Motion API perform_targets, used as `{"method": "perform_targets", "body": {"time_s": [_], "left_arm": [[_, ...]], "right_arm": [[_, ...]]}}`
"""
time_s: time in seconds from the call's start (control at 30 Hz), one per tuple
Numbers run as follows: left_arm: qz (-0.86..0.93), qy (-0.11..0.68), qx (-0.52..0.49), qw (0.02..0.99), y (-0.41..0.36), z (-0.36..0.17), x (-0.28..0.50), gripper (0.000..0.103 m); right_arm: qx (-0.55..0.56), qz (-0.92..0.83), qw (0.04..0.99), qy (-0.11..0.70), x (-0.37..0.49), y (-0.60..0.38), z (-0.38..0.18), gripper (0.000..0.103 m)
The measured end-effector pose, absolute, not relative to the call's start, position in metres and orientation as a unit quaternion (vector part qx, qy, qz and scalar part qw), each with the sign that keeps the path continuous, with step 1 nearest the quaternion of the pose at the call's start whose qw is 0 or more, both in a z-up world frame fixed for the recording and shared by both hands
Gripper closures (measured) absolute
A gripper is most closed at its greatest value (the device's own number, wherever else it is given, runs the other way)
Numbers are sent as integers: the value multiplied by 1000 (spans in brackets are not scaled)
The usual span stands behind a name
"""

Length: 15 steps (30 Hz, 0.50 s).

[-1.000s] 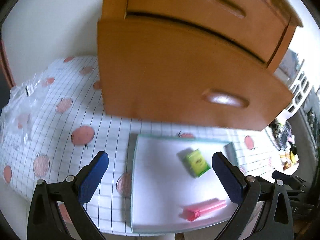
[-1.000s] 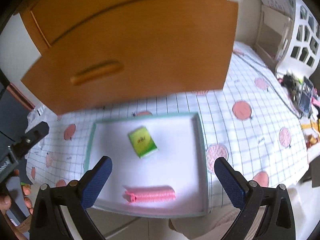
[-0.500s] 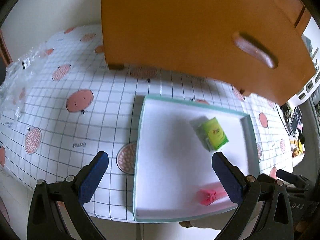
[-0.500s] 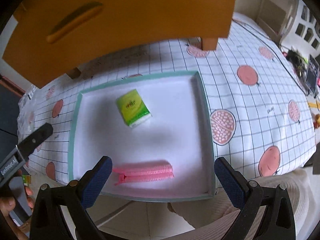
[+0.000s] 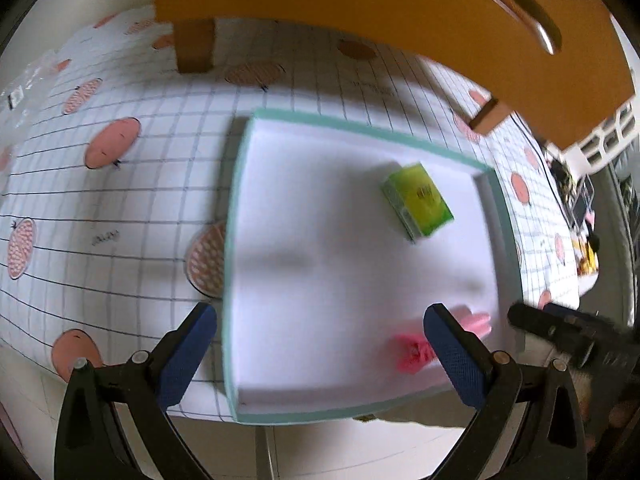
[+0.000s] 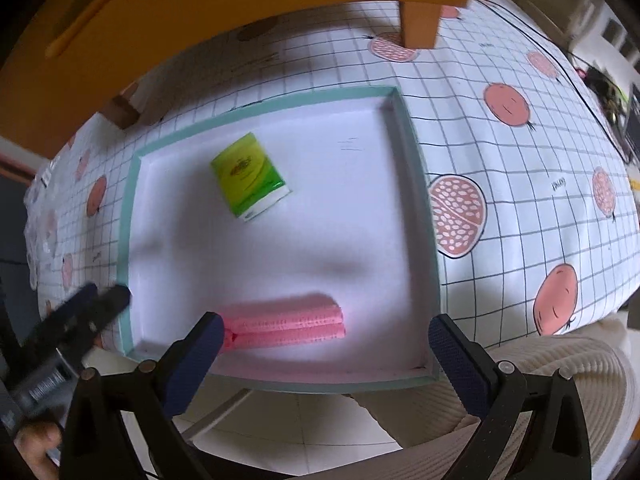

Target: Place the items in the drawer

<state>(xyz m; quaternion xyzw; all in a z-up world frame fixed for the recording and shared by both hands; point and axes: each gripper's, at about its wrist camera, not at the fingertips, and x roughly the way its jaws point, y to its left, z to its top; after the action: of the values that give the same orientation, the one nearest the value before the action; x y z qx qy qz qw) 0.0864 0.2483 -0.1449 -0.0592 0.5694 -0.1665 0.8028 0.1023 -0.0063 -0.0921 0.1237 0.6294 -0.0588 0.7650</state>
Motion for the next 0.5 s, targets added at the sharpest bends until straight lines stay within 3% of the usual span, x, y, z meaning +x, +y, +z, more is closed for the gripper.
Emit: {"method": "perform_targets", "body": {"time_s": [0.5], "left_arm": [[-242,623,46,742,195,-180,57,0]], "right_arm": [[172,-68,780,597,94,-30,-80,0]]}}
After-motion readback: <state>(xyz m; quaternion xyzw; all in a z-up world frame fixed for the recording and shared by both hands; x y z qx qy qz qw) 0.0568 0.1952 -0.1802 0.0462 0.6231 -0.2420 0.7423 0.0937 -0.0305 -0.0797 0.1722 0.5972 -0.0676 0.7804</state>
